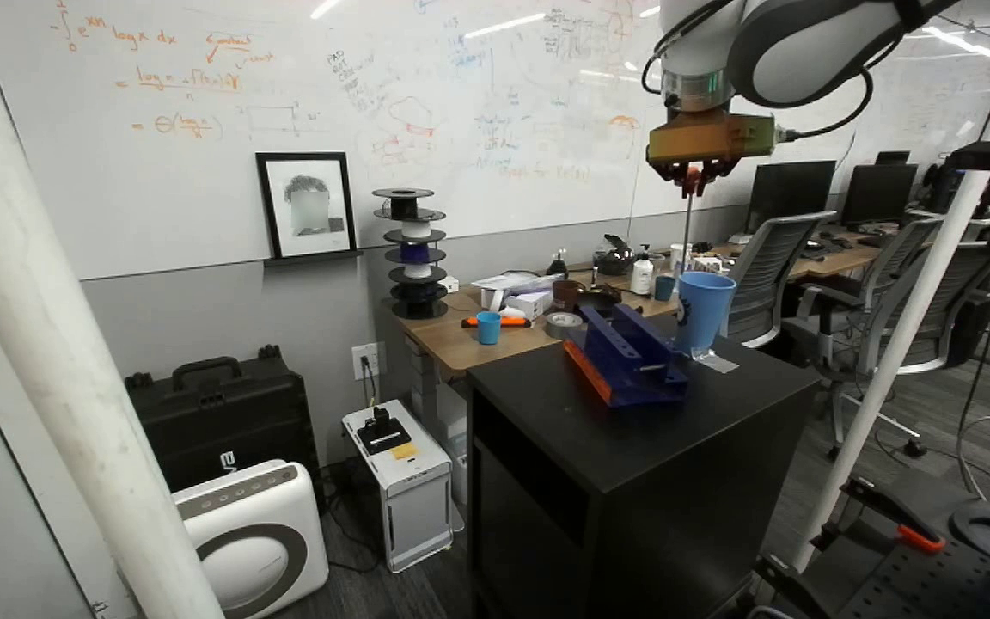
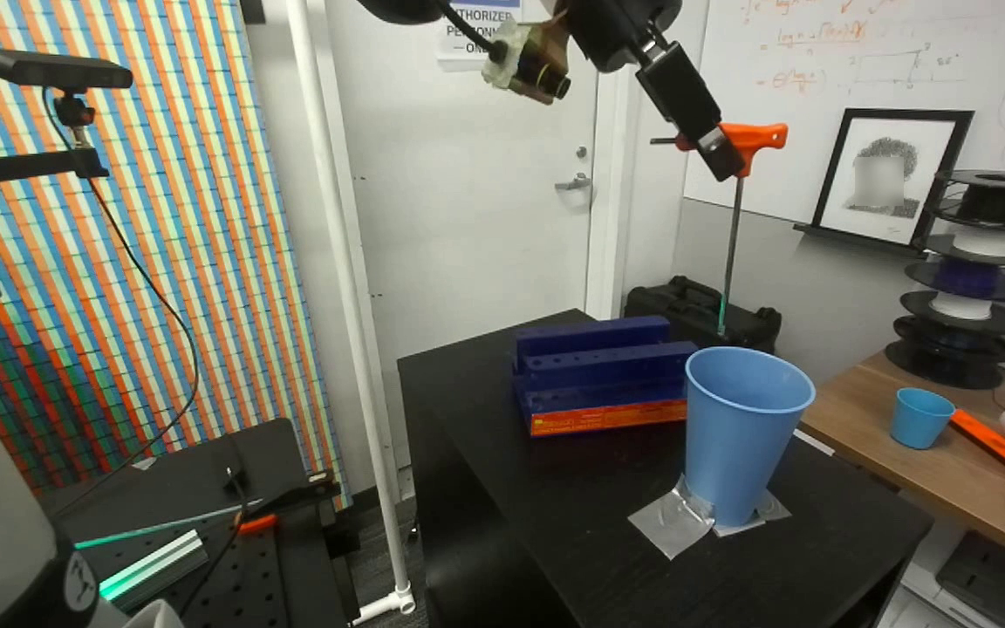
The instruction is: Pick up the orange object tool and put it in the cup
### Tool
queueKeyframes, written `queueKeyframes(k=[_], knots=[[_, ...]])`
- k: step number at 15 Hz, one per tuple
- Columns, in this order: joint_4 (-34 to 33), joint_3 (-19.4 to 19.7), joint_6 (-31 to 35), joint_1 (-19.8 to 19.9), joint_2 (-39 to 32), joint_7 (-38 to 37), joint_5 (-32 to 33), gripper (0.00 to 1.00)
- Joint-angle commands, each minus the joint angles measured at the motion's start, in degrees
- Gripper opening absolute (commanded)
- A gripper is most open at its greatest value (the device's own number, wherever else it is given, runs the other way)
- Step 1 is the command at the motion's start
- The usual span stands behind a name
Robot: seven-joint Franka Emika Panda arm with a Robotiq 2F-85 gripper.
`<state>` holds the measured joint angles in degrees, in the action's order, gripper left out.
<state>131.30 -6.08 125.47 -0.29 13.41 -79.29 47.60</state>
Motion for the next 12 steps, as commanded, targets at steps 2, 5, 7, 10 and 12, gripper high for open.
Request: queueKeyframes(k=[2,5,7,10,12], knots=[[-0.72,0.08,-3.85,-0.30,2.67,3.98,-1.51,0.10],[-0.93,0.41,-5.99,-0.20,2.22,6.51,-3.38,0.10],[-0.78,0.45,-6.30,0.03,1.71,6.77,-3.42,0.10],[-0.92,0.31,-6.77,0.43,0.49,5.26,-2.05,0.10],[-0.93,0.46,-6.88,0.62,-0.23,4.89,-1.72,0.10]])
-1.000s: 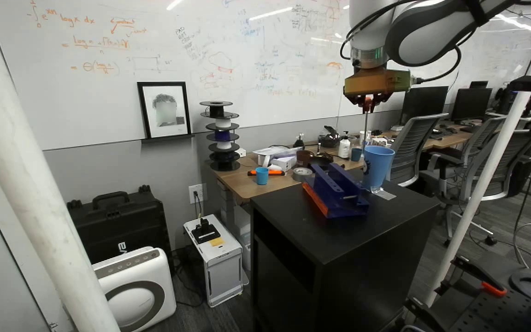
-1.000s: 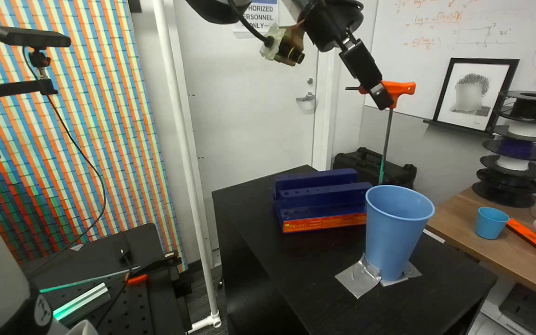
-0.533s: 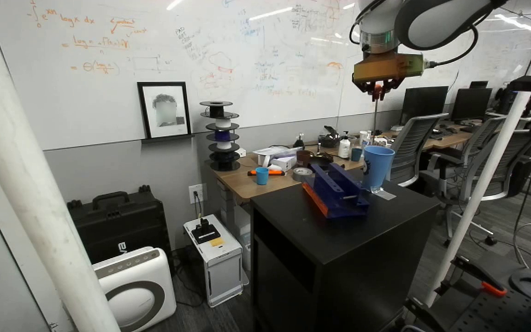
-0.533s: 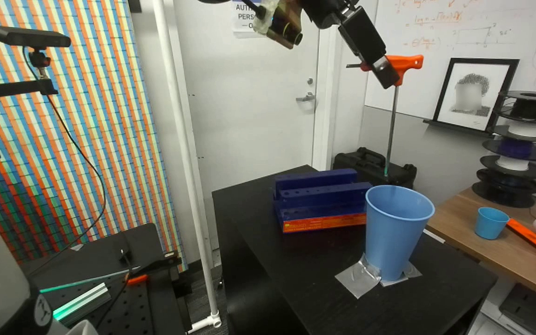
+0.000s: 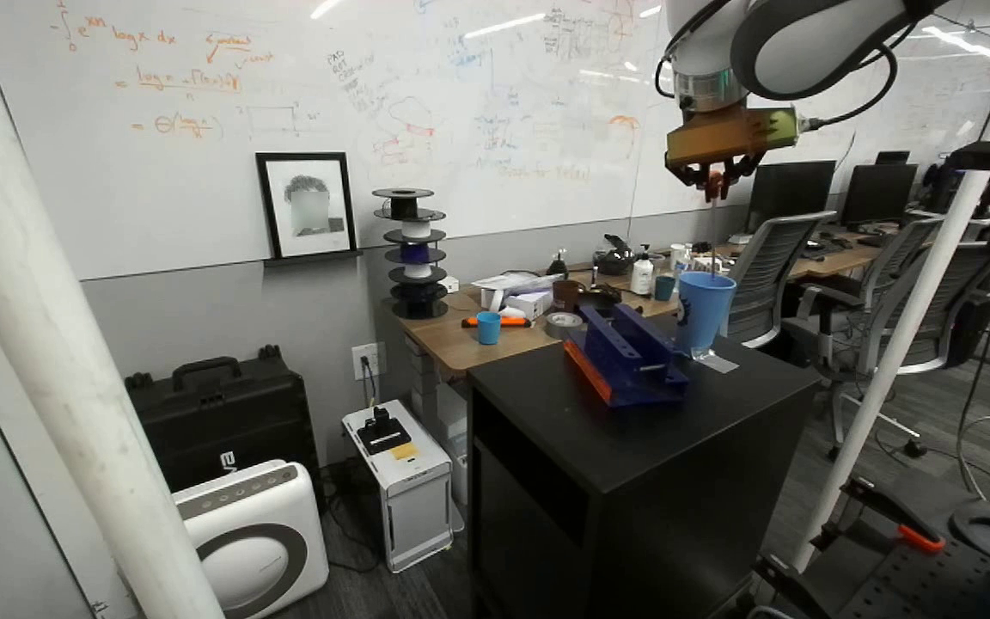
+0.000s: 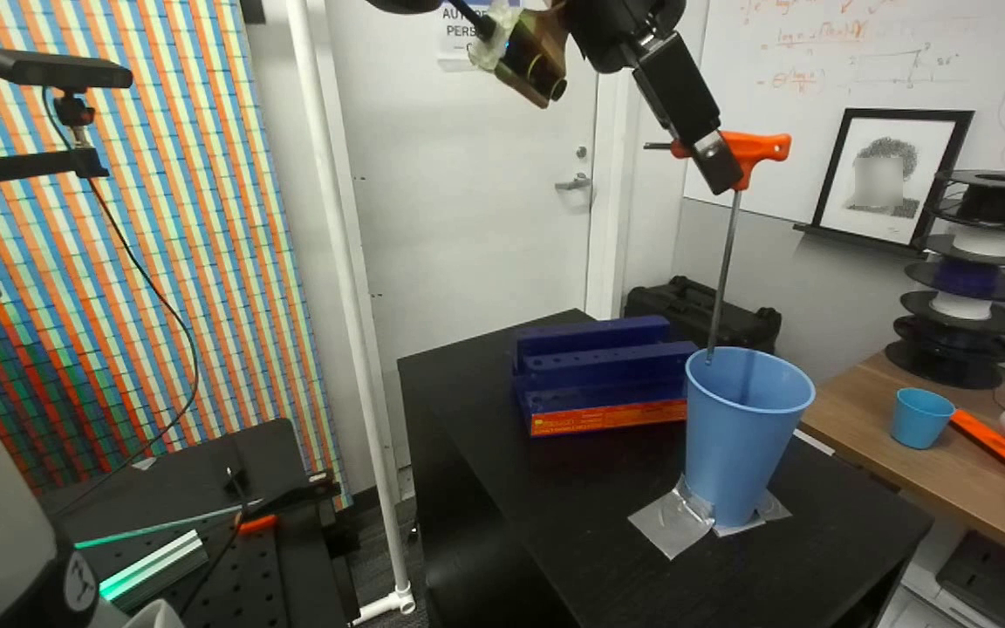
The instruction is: Pick up the orange object tool and put it in the cup
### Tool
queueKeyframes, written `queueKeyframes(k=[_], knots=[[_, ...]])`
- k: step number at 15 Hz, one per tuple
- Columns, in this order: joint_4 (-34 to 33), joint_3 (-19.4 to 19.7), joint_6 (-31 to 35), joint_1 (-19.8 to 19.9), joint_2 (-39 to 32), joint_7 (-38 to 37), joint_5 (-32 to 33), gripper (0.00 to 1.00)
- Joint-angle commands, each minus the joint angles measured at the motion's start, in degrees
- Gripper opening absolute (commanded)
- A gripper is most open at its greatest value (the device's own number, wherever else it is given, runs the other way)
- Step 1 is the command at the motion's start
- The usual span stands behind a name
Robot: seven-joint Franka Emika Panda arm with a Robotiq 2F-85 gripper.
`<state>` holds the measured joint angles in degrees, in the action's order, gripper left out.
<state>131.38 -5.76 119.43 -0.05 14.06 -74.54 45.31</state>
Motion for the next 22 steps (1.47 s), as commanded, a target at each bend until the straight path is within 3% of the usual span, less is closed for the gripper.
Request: queueKeyframes(k=[1,3,4,6,12,17,22], knots=[[-0.90,0.31,-0.56,0.53,-1.30,-0.10,0.86,0.10],[-0.62,0.58,0.11,0.77,-2.01,-0.84,1.82,0.10],[-0.50,0.83,0.76,0.78,-2.39,-0.86,2.01,0.45],[-0.88,1.01,0.53,0.70,-3.08,-0.34,1.76,0.51],[-1.07,1.04,1.29,-0.37,-1.10,3.44,-0.44,0.98],[-0.28,1.15,3.33,-2.98,3.99,18.49,-10.95,1.00],[5.11,1.45,11.67,-3.84,10.56,32.78,-22.37,1.00]])
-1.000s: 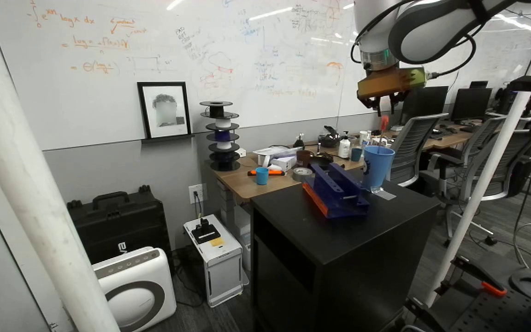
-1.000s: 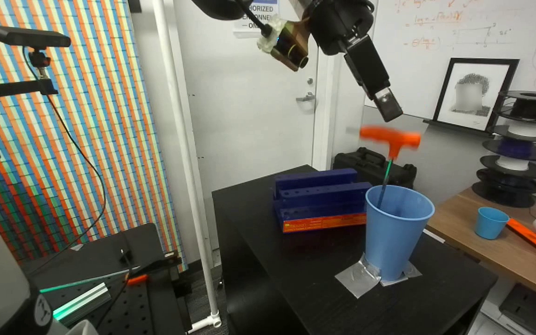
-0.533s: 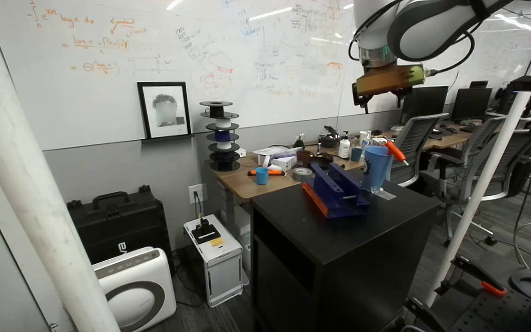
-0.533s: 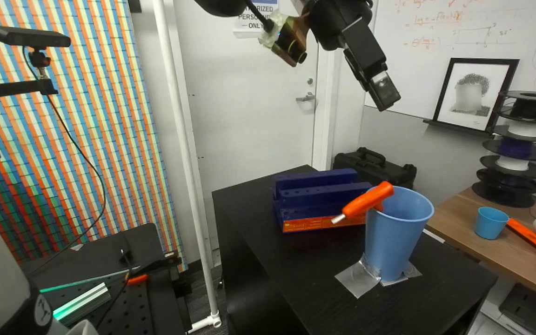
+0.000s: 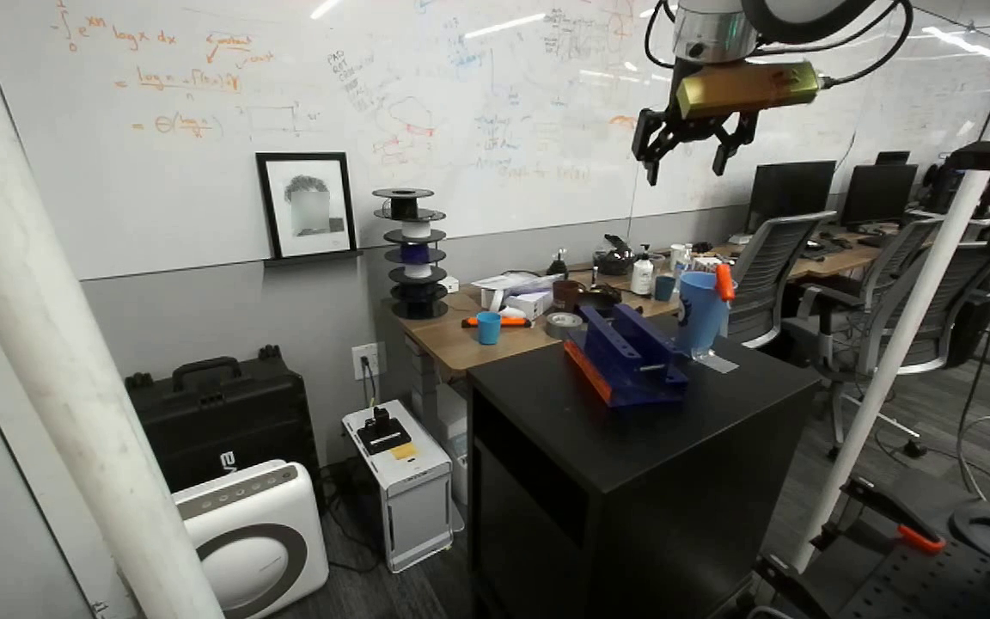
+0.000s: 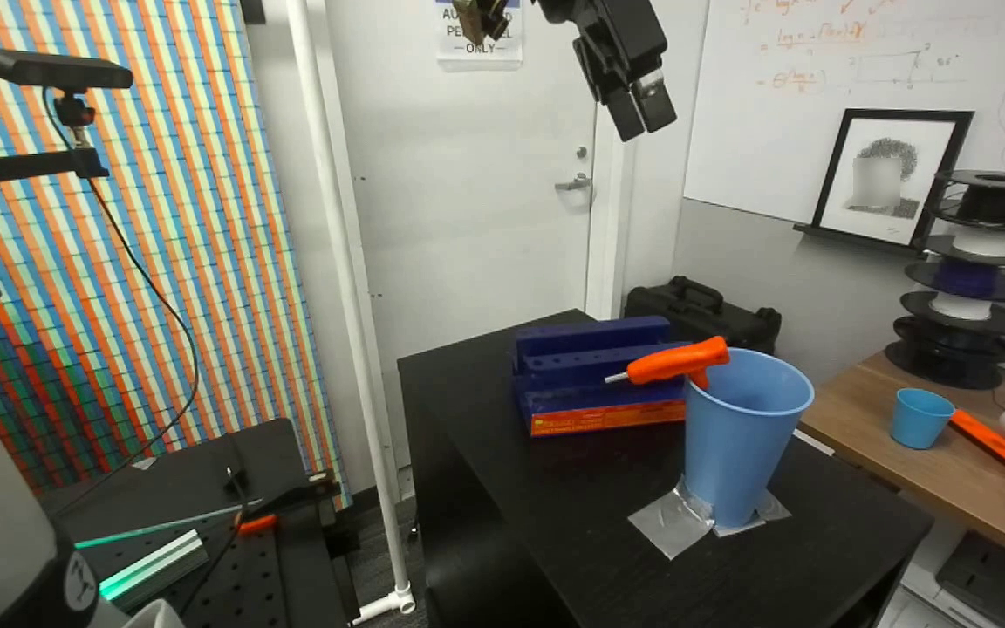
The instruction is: Pick up the orange object tool and put it in the cup
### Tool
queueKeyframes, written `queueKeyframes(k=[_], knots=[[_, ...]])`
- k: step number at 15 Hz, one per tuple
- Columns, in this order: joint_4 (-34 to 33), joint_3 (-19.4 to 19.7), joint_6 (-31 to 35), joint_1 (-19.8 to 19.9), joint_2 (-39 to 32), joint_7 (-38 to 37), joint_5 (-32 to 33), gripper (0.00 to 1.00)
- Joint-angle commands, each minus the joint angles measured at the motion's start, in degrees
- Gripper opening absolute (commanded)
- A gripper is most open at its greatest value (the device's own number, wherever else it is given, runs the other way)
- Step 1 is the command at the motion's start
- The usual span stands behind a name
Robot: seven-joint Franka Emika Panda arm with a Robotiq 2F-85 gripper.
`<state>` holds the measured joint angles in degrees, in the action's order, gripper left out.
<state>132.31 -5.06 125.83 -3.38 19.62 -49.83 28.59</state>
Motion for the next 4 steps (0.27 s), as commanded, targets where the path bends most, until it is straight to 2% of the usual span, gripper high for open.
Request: queueKeyframes(k=[1,2,4], knots=[[5.35,1.13,7.09,-0.67,5.93,11.10,-8.65,1.00],[2.04,-1.99,3.51,2.27,2.30,6.42,-5.75,1.00],[3.84,-1.97,5.28,2.43,4.04,9.67,-8.39,1.00]])
